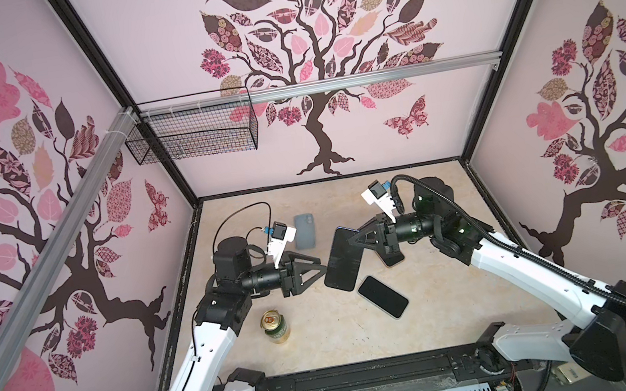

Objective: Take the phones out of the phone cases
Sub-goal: 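Raise the blue phone upright with the right gripper while the left gripper grips its edge, then hold the blue phone upright between the left and right grippers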

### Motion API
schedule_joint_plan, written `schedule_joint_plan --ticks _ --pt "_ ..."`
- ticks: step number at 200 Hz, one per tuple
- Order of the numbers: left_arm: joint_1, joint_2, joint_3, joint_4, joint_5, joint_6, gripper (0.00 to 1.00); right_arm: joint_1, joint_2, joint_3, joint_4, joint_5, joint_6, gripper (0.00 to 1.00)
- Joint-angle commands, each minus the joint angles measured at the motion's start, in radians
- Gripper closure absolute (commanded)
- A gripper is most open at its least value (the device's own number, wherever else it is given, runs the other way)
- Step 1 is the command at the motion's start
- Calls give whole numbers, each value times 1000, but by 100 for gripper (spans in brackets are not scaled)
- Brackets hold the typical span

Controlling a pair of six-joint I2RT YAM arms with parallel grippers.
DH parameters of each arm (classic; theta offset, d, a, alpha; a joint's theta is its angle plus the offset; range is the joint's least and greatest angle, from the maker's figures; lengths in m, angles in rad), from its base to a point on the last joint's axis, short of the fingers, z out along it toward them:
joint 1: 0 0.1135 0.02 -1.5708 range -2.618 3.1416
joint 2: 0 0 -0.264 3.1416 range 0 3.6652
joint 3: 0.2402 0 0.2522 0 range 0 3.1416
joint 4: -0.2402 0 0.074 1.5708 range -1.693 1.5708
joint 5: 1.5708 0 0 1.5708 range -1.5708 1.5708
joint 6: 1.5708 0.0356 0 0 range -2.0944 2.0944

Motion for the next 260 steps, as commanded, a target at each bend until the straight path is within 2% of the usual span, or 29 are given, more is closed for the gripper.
schedule_joint_plan --ticks 1,32,72,103,127,135,144,149,156,171,194,212,241,260 --pt "-28 13 -22 22 47 14 44 5 15 38 96 -70 36 100" --pt "-91 30 -32 79 42 -6 50 4 22 30 176 -89 98 100" --pt "-93 22 -60 179 78 -63 74 4 19 17 236 -115 144 100" --pt "-95 8 -73 229 86 -96 99 4 15 10 271 -120 175 100" --pt "-95 2 -81 279 81 -139 100 4 10 0 330 -98 225 100" --pt "-95 -4 -83 298 64 -156 100 4 3 -10 362 -73 250 81" --pt "-96 -9 -90 336 40 -189 100 4 -10 -28 405 -38 286 49" --pt "-96 -13 -97 369 24 -214 100 4 -17 -40 432 -10 306 37" --pt "-96 -17 -106 416 2 -252 100 5 -29 -59 467 26 335 27" --pt "-98 -30 -127 517 -57 -320 100 10 -53 -99 530 102 388 16" --pt "-99 -51 -148 590 -150 -383 100 37 -87 -154 582 213 432 14" --pt "-99 -60 -165 649 -200 -426 100 59 -95 -176 576 258 434 15" --pt "-102 -55 -167 677 -210 -445 100 77 -76 -184 582 262 439 22" --pt "-102 -52 -166 682 -209 -451 100 90 -63 -173 590 254 438 31"
